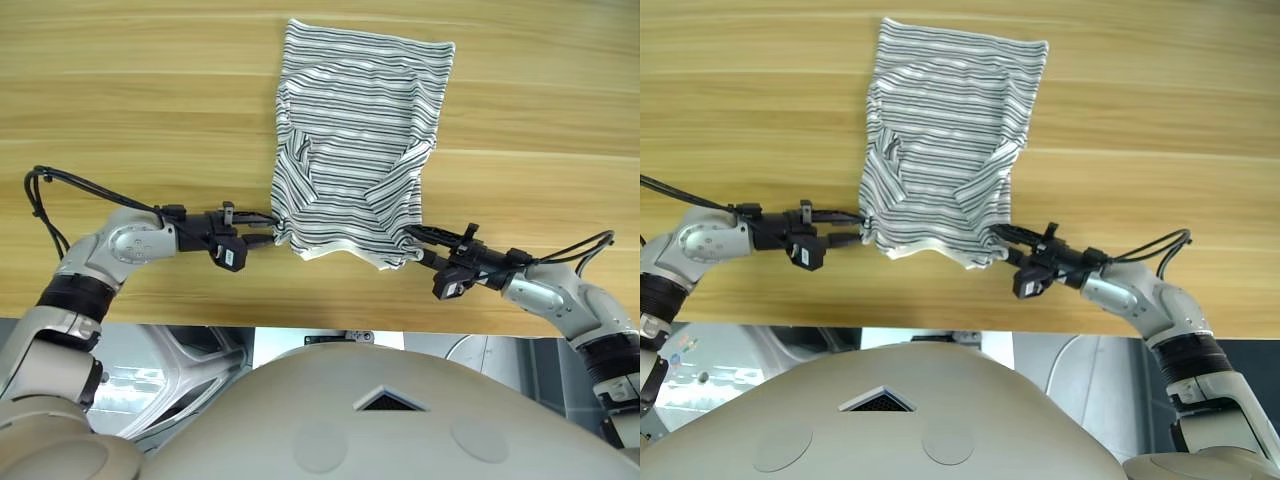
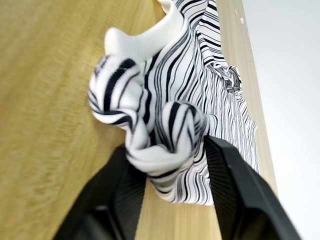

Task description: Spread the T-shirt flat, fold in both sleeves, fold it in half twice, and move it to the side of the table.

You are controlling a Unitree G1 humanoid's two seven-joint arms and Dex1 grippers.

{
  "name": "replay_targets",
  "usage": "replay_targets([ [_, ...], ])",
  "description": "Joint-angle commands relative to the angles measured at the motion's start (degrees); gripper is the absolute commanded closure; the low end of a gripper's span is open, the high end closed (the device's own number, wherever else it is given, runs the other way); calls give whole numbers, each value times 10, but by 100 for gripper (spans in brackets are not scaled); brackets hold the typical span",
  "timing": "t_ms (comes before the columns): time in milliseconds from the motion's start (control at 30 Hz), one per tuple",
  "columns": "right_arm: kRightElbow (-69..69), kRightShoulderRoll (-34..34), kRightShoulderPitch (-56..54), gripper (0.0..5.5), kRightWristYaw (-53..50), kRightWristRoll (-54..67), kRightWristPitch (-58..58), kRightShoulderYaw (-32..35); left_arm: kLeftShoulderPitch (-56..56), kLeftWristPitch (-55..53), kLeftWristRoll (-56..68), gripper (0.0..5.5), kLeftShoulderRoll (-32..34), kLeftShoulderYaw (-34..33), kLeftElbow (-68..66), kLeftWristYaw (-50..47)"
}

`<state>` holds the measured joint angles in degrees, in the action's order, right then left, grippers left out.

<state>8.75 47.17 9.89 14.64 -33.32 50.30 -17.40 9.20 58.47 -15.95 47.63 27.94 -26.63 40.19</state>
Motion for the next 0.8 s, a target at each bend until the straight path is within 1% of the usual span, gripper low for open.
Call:
replay_targets([
  [33, 7, 14, 5, 440, 21, -7, 4, -10, -6, -10, -46, 391, -22, 37, -42, 25],
  [133, 13, 16, 2, 504, 24, -8, 7, -13, 4, -5, -51, 391, -38, 44, -66, 19],
  [233, 20, 13, -3, 547, 23, -13, 9, -16, 12, 4, -56, 391, -48, 46, -86, 16],
  [267, 22, 11, -5, 550, 23, -15, 9, -17, 15, 6, -57, 391, -50, 45, -91, 12],
  [333, 35, 9, -5, 550, 14, -22, 11, -19, -17, -17, -27, 391, -44, 1, -79, -34],
  [433, 42, 12, -2, 550, 6, -23, 14, -17, -68, -36, -8, 391, -16, -53, -64, -82],
  [533, 43, 10, -4, 550, 1, -25, 13, -19, -88, -51, -1, 391, 10, -95, -74, -108],
  [667, 46, 7, -6, 550, -1, -27, 14, -22, -110, -57, -8, 391, 23, -107, -64, -108],
  [800, 43, 3, -9, 550, -1, -29, 11, -24, -108, -58, -17, 391, 19, -88, -42, -85],
])
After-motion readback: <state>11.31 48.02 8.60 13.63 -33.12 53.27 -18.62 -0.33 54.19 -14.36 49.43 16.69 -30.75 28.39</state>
